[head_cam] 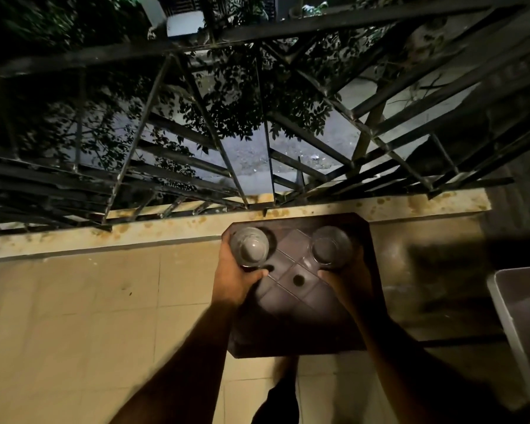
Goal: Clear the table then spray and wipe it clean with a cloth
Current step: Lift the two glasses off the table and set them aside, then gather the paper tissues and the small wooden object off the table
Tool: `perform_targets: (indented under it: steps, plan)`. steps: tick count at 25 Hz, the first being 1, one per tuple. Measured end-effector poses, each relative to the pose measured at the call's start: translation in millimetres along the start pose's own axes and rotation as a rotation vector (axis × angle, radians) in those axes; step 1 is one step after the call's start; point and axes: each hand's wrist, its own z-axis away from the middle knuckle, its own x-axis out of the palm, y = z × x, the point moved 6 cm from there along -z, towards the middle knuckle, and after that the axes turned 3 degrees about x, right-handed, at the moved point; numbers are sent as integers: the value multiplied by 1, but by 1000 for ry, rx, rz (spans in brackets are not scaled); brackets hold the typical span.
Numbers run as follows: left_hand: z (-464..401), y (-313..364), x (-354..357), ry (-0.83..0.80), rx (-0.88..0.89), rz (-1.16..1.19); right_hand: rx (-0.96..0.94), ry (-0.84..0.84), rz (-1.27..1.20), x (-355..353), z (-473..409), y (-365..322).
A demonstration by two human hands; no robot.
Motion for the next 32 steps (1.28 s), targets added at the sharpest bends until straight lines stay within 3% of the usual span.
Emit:
perform_targets:
  steps: [2,4,8,10,16,20,23,28,32]
  plan:
    - [11,16,-5,-3,50,-7,-174,23,-2,-16,10,-10]
    - [29,41,-14,60,107,-158,-269,0,-18,-38,23,-15]
    - [74,120,2,112,365,-442,-140,-18,-9,-109,61,-7]
    - [108,176,36,27,466,-417,-144,12,-56,-169,89,-5]
    - [247,325,166,-268,837,-311,-235,375,-7,-363,179,53]
    - [365,369,257,-464,1098,-284,-117,628,-156,-466,256,160]
    - [427,368,308,-595,1169,-331,64,709,-262,-500,313,242]
    - [513,354,373,-849,1282,-355,346,754,-302,-506,388,350]
    - [538,332,413,-1003,1227,-468,493,718,-355,-476,417,391]
